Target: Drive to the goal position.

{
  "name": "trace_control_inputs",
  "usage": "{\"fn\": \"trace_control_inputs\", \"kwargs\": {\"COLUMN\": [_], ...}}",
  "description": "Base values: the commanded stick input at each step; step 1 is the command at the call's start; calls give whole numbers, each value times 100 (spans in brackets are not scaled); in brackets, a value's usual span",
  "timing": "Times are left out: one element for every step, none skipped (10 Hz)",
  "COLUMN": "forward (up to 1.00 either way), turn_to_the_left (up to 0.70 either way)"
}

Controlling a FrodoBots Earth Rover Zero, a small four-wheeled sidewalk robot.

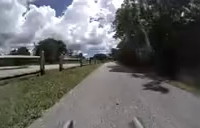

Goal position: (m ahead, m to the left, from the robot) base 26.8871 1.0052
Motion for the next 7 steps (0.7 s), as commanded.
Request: {"fn": "trace_control_inputs", "kwargs": {"forward": [70, 70, 70, 70, 70, 70, 70], "turn_to_the_left": [1, 1, 1, 1, 1, 1, 1]}}
